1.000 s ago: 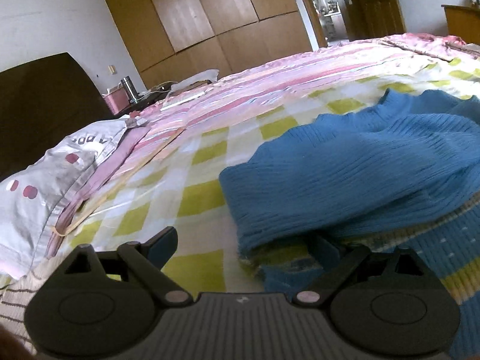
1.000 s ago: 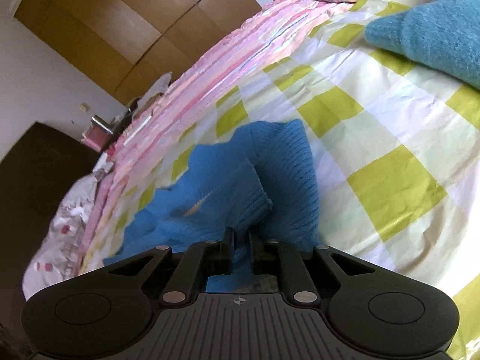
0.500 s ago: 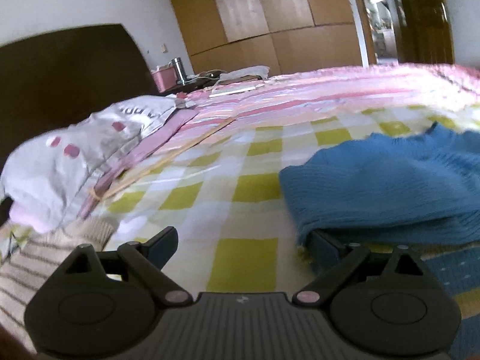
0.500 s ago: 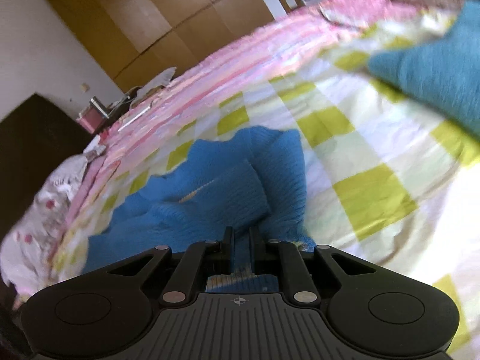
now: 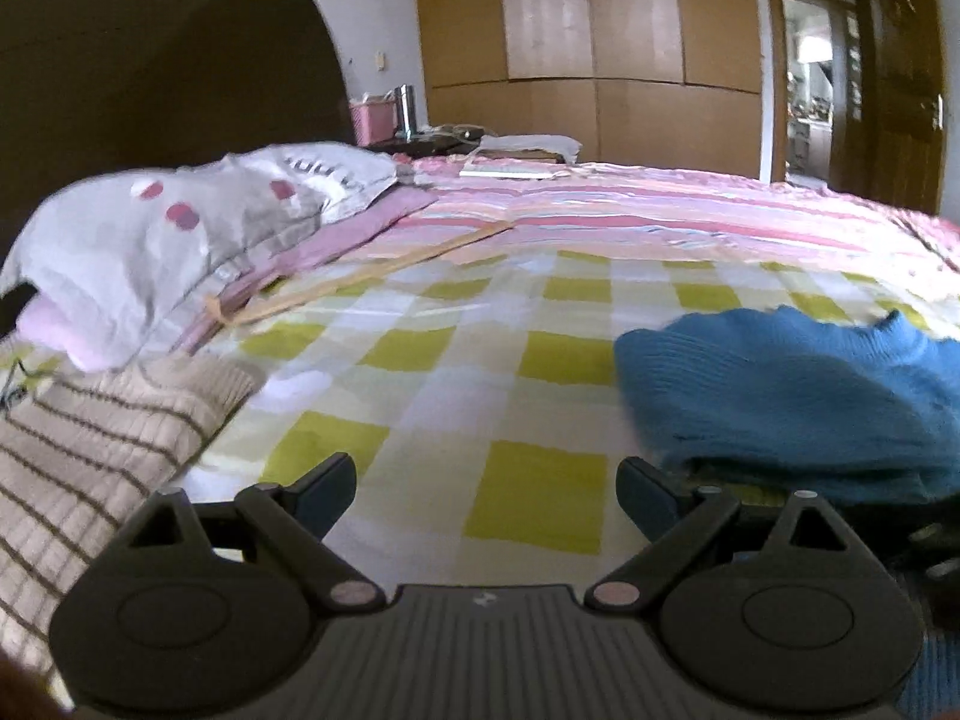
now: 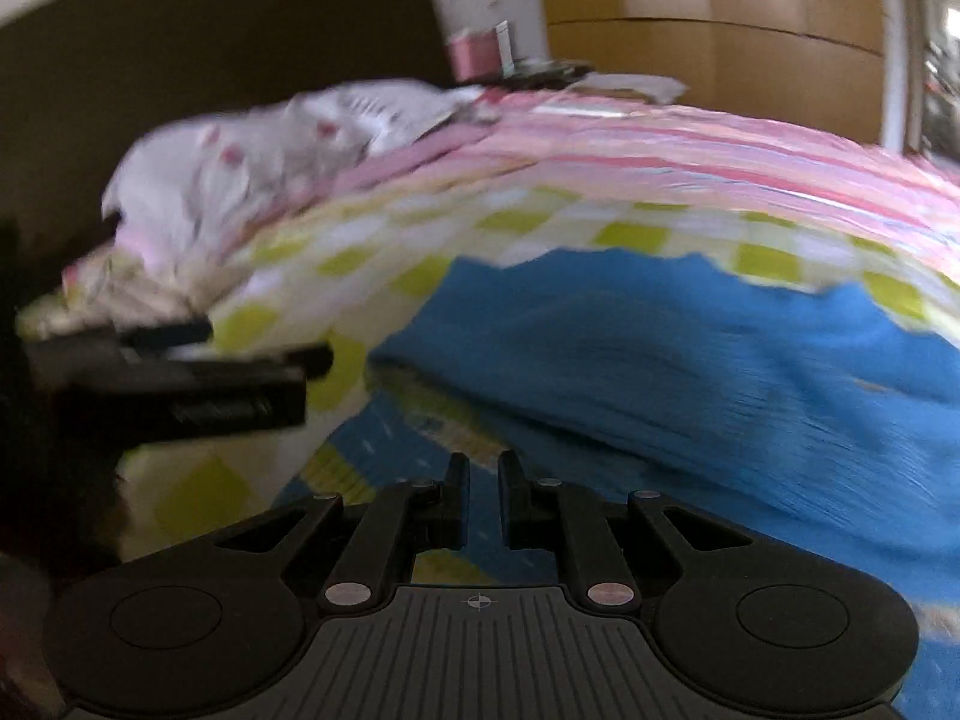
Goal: Fold small clothes
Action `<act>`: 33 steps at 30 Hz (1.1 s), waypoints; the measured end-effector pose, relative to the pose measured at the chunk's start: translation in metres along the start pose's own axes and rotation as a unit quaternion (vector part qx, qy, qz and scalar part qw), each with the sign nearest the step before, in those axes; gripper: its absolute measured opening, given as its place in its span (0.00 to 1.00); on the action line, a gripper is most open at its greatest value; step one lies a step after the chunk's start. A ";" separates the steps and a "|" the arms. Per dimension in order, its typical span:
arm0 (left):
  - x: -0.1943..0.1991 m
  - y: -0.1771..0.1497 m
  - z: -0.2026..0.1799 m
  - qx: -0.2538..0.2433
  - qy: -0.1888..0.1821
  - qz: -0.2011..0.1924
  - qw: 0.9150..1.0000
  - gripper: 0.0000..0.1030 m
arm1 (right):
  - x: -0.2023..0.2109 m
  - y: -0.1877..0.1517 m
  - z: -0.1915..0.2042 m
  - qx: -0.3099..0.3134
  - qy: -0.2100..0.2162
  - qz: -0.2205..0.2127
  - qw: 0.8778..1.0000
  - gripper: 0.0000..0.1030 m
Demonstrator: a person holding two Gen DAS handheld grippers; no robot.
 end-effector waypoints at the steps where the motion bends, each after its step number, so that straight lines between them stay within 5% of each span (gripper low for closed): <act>1: -0.001 0.000 0.003 0.005 -0.004 0.001 1.000 0.97 | -0.008 0.001 0.004 0.014 -0.009 0.001 1.000 0.12; 14: 0.004 0.003 0.006 0.009 -0.031 -0.011 0.999 0.97 | -0.013 0.013 0.031 0.153 -0.076 -0.094 0.981 0.13; 24: 0.005 0.006 0.010 0.017 -0.041 -0.017 0.999 0.97 | -0.014 0.018 0.036 0.248 -0.110 -0.114 0.956 0.18; 33: 0.005 0.005 0.009 0.016 -0.047 -0.016 0.999 0.97 | -0.015 0.017 0.031 0.261 -0.135 -0.112 0.949 0.20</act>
Point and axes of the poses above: each gripper's, at about its wrist camera, not at the fingertips, and x roughly against the way its jaws point, z to its left, y to its top, the point moved 8 cm from there along -x, roughly the way its jaws point, and after that the axes turned 10 degrees about -y, right-handed, at the moved point
